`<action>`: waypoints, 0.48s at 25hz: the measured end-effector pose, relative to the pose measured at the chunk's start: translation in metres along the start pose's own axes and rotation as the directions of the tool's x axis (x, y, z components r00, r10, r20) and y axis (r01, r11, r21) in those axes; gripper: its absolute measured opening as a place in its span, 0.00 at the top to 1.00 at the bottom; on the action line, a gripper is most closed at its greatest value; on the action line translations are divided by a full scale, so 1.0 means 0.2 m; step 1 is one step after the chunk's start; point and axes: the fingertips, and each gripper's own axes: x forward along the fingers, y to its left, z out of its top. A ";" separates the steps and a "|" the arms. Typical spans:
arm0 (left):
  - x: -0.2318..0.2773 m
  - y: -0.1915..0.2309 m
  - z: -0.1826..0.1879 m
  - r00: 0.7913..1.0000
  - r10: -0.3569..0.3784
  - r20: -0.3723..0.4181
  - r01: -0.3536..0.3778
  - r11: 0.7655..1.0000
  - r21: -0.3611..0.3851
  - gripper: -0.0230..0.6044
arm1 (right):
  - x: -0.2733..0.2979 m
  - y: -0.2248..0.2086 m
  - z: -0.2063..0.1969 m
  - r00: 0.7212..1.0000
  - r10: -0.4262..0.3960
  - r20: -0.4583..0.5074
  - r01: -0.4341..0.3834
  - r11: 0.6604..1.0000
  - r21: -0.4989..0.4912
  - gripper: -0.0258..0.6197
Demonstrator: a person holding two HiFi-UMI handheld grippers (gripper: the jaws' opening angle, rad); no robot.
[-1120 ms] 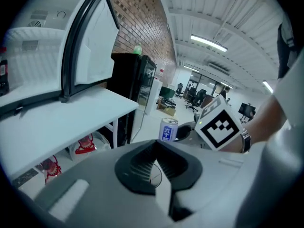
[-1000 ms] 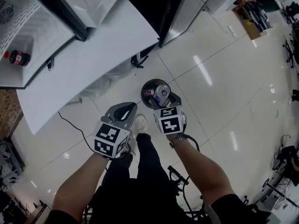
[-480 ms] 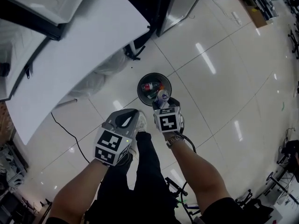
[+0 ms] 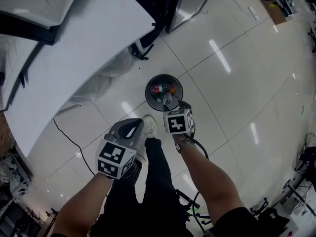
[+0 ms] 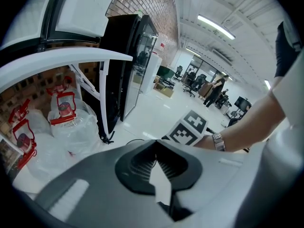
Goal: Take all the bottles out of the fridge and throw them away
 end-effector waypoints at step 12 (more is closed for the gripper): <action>-0.06 -0.02 0.02 1.000 0.012 0.022 -0.012 1.000 -0.005 0.96 | -0.10 0.12 -0.04 0.999 0.045 0.003 -0.045 0.999 -0.017 0.54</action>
